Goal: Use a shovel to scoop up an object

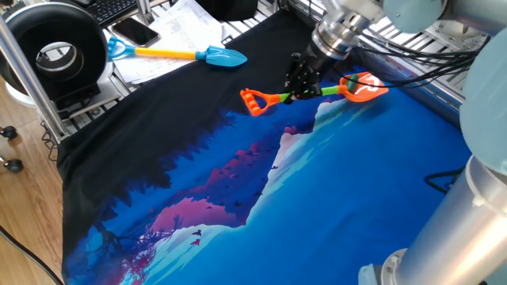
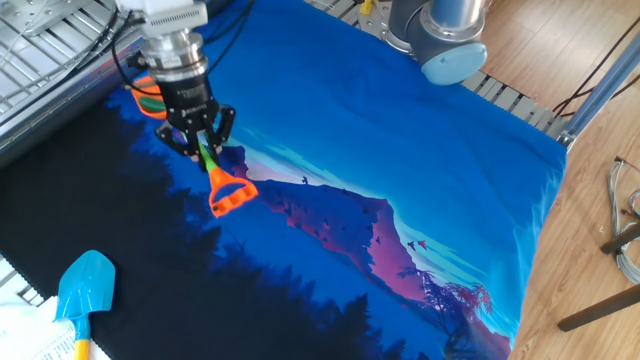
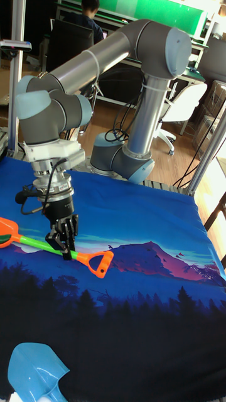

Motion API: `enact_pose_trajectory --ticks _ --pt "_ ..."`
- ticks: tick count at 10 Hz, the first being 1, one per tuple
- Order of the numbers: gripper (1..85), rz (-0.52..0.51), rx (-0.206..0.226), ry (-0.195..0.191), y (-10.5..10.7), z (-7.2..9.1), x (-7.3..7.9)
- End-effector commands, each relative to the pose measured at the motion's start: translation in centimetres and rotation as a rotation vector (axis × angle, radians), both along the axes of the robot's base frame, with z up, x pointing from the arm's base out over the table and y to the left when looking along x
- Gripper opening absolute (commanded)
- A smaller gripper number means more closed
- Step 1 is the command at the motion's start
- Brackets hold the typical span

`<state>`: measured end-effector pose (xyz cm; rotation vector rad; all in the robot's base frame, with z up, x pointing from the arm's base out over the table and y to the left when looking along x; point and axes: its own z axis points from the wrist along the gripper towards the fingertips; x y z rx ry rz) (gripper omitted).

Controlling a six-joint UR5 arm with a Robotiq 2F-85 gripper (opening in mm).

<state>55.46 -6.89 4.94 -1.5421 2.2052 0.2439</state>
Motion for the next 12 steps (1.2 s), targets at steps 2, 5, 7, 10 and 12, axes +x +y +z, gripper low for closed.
enact_pose_trajectory --ticks 2,5,7,10,12 --pt "2.0 0.048 0.026 -0.010 1.7 -1.7 1.2" --pt "2.7 0.068 -0.015 -0.008 1.0 -2.7 1.3" --pt "47.0 0.128 -0.090 -0.013 -0.5 -3.5 1.0" --pt "75.0 0.164 -0.139 -0.005 -1.5 -3.5 0.4" --pt "71.3 0.151 -0.158 0.039 -2.1 -3.0 -0.9"
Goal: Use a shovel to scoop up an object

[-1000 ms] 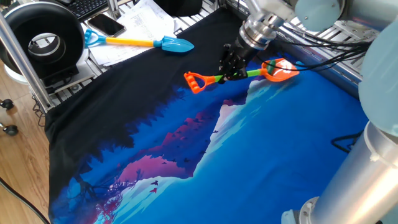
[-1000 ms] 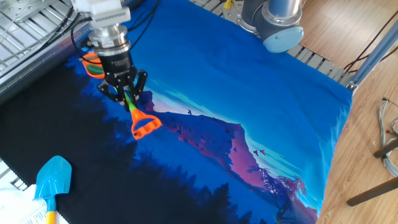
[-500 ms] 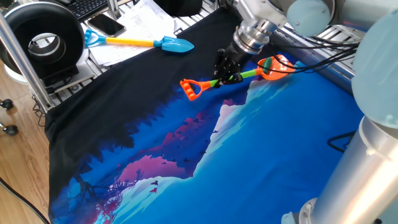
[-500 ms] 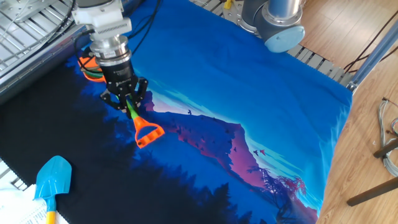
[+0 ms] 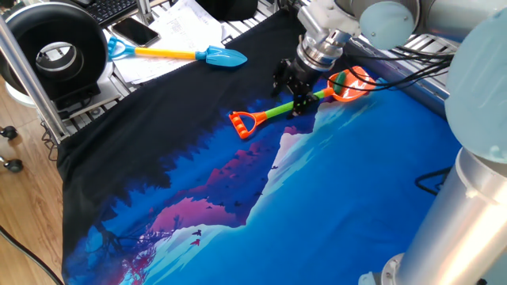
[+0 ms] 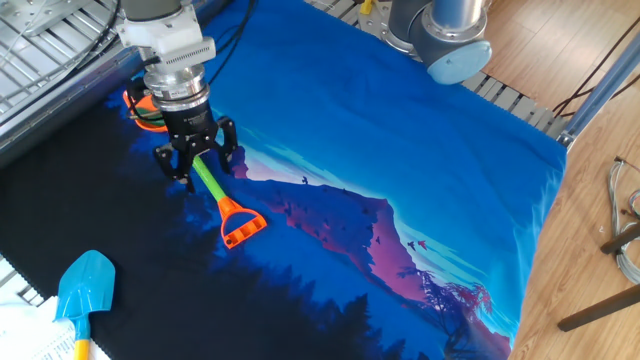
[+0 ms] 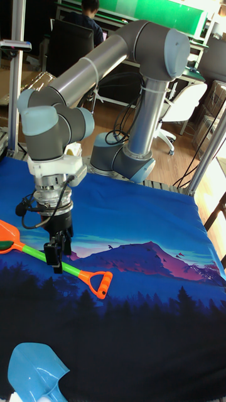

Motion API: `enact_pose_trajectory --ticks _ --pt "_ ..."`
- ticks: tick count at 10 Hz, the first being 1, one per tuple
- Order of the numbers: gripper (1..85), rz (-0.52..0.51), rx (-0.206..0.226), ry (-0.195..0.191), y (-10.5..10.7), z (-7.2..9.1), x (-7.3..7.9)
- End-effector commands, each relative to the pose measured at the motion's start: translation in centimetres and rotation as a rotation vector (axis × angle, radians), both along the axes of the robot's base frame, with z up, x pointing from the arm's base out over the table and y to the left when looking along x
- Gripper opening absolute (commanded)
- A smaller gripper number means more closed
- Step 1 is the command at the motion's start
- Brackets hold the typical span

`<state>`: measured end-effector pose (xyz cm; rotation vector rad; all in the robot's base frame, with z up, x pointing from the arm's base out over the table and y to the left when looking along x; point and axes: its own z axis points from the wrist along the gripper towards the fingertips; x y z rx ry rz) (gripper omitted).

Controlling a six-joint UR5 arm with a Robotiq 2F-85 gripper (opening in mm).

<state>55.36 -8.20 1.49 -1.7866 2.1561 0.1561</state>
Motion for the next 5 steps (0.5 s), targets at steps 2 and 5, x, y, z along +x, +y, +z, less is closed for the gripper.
enact_pose_trajectory --ticks 2,5 --pt "69.7 -0.017 -0.027 0.050 -0.9 1.0 -1.7" --pt "57.0 -0.080 -0.072 0.128 -2.2 2.1 -4.3"
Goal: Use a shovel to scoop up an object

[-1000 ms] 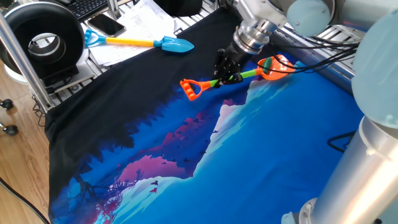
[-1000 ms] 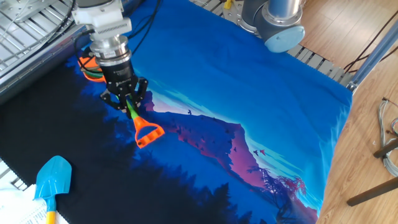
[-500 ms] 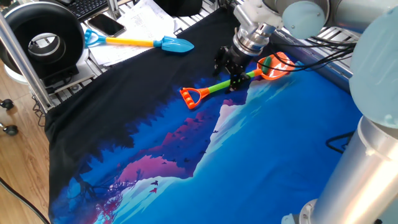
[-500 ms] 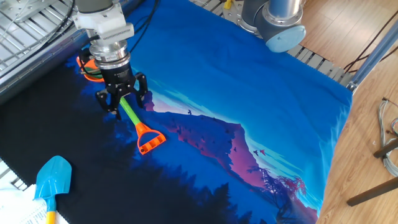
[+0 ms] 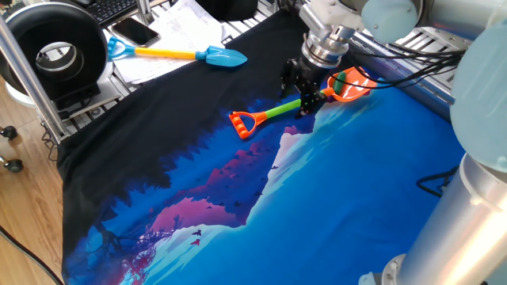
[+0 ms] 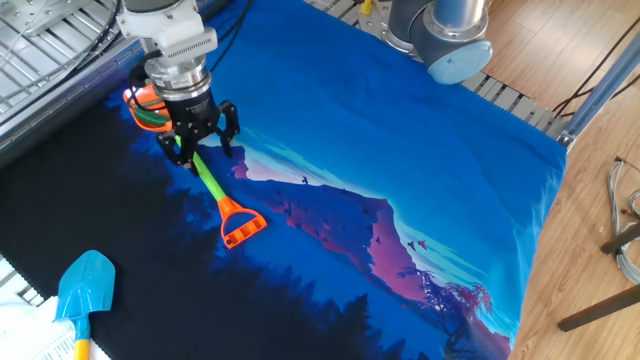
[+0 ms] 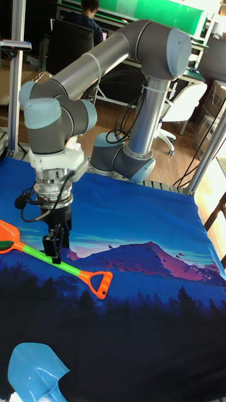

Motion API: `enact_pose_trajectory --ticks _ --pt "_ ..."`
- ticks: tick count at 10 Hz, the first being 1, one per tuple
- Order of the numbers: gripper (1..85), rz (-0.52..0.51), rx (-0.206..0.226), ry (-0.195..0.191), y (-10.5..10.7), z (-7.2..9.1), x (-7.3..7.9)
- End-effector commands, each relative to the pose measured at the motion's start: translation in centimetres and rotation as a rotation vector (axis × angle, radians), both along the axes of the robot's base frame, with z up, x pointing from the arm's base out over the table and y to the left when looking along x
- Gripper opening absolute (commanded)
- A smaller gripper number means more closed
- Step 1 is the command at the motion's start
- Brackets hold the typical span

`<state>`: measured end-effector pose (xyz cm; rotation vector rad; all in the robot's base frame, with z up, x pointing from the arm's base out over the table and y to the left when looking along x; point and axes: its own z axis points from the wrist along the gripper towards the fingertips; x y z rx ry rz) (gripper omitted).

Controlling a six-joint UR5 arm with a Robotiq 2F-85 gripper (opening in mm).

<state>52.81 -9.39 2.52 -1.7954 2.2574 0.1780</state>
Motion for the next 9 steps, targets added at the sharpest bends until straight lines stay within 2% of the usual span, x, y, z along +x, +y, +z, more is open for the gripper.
enact_pose_trajectory --ticks 1,2,3,4,5,7,8,9 --pt "51.0 -0.065 -0.051 0.067 -1.4 1.2 -2.3" --pt "32.0 -0.088 -0.051 0.082 -1.4 1.4 -2.7" --pt "13.7 -0.111 -0.050 0.117 -1.3 1.4 -3.5" --pt "13.0 -0.127 -0.065 0.125 -1.6 1.5 -3.8" --pt "4.0 -0.162 -0.071 0.102 -1.8 1.9 -3.5" --pt "2.0 -0.205 -0.111 0.103 -2.6 2.3 -4.0" --pt "2.0 -0.245 -0.106 0.103 -2.5 2.3 -3.8" --pt "2.0 -0.277 -0.135 0.084 -3.5 2.3 -3.3"
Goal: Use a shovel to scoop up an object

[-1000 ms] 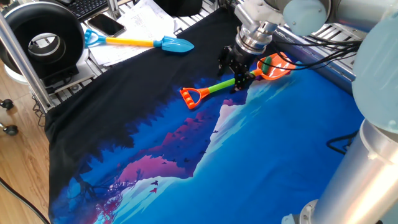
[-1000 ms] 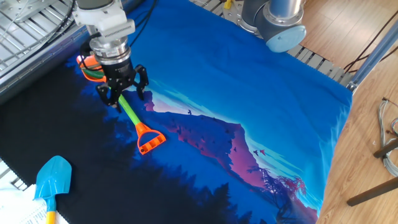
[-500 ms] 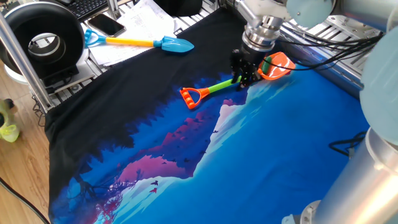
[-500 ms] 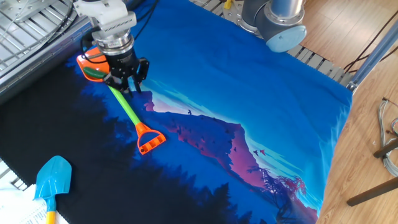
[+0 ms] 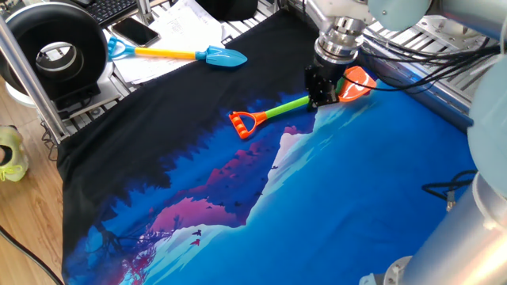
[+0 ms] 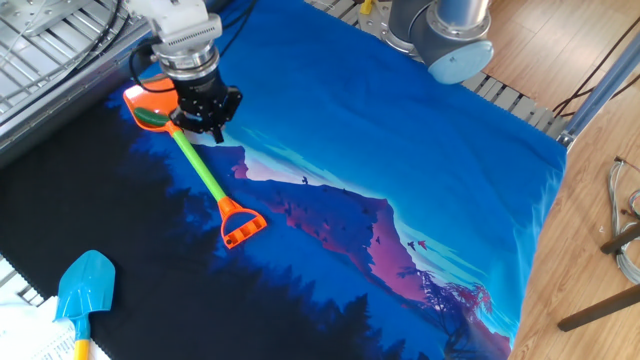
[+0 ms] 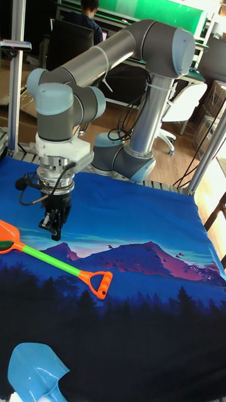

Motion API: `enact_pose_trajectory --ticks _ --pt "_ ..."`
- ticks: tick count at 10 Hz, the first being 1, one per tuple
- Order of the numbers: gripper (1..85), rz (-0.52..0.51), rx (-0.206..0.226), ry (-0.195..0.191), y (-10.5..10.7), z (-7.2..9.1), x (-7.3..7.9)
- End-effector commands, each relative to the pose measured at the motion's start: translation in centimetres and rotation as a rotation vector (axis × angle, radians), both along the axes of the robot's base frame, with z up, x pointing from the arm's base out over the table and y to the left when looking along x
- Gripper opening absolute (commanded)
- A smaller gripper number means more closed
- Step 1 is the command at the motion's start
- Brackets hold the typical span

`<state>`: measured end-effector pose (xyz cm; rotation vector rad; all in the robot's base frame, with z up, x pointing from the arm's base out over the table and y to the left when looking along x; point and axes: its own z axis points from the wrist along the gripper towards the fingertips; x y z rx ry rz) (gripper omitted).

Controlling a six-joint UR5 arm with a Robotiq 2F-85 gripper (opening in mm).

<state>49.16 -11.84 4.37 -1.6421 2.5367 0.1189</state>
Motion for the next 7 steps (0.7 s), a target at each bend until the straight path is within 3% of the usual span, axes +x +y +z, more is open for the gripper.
enact_pose_trajectory --ticks 1,3,5,7 --pt "2.0 -0.137 -0.079 -0.043 -2.3 0.4 1.1" --pt "2.0 -0.261 -0.127 -0.100 -4.0 0.4 2.8" --pt "2.0 -0.372 -0.150 -0.098 -5.1 0.0 3.1" --pt "2.0 -0.385 -0.166 -0.069 -6.0 0.1 2.4"
